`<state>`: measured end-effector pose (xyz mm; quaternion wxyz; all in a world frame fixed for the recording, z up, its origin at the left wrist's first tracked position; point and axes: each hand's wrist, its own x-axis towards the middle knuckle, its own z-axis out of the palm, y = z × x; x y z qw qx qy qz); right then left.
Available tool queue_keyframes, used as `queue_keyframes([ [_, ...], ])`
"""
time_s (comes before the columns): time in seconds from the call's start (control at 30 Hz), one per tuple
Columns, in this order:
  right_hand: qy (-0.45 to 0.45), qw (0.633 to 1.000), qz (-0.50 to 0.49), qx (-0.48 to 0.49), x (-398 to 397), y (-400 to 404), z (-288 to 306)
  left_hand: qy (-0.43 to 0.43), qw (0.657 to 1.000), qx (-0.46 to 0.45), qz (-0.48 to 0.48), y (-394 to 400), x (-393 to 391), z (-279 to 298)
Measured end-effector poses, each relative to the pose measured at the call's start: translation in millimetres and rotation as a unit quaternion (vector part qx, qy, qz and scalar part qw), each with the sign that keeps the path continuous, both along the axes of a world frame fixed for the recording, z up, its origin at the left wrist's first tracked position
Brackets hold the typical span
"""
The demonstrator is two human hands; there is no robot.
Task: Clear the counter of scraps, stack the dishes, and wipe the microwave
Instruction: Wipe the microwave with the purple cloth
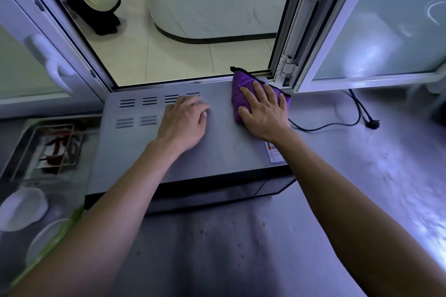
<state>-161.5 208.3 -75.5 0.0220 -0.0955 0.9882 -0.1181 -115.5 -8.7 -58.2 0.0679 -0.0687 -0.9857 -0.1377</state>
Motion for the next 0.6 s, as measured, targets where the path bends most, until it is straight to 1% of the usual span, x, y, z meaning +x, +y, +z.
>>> queue_keyframes([
  [0.13, -0.003, 1.000, 0.008, 0.004, -23, -17, 0, 0.001, 1.000, -0.002, 0.004, -15, -8, -2],
  [0.27, -0.001, 1.000, 0.011, 0.005, -27, -37, -2, 0.012, 1.000, 0.000, 0.007, -33, -4, -4],
  [0.37, -0.004, 1.000, 0.022, 0.003, -24, -58, -3, 0.021, 1.000, -0.005, 0.001, -47, 7, -2],
  [0.6, -0.005, 0.998, 0.054, -0.010, -3, -117, -5, 0.021, 0.999, -0.006, 0.034, -92, 46, 4],
])
